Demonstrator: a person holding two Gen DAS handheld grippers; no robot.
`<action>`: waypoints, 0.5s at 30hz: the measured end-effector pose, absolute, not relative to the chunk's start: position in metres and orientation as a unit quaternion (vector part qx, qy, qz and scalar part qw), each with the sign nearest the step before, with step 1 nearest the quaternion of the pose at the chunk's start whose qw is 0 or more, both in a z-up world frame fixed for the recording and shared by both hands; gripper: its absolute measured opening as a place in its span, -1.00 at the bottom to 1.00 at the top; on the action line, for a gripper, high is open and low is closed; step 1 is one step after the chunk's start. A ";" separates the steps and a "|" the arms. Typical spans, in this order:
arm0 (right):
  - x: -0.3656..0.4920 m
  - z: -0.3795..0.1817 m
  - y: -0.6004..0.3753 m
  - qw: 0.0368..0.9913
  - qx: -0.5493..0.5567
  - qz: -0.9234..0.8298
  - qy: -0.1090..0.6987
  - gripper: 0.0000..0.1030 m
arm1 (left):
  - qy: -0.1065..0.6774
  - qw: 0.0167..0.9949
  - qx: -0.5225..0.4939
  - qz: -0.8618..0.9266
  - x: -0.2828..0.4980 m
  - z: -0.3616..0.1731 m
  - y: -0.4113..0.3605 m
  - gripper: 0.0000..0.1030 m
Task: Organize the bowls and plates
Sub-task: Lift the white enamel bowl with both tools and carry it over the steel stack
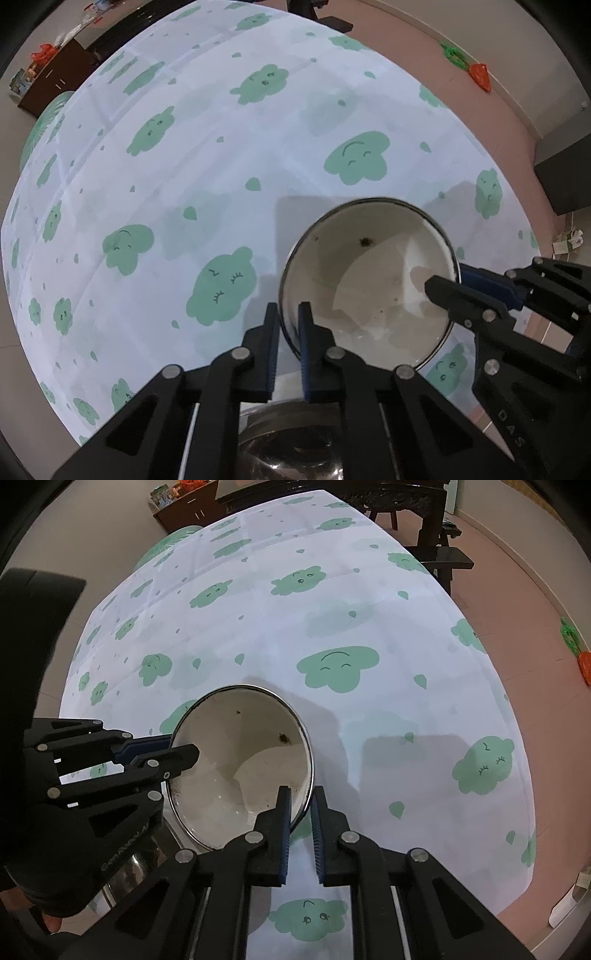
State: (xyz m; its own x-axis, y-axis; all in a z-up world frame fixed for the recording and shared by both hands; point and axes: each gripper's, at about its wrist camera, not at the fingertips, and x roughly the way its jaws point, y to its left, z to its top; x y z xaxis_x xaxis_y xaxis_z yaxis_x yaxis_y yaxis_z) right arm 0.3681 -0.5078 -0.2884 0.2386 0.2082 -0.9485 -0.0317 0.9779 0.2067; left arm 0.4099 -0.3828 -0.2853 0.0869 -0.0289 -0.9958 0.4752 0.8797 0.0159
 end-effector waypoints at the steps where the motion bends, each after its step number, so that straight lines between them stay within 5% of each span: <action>1: 0.368 -0.287 -0.508 0.784 0.073 0.076 0.611 -0.77 | 0.651 0.719 0.170 -0.176 0.408 -0.282 -0.382 -0.87; 15: 0.365 -0.250 -0.504 0.800 0.067 0.079 0.591 -0.77 | 0.637 0.734 0.157 -0.177 0.403 -0.252 -0.375 -0.87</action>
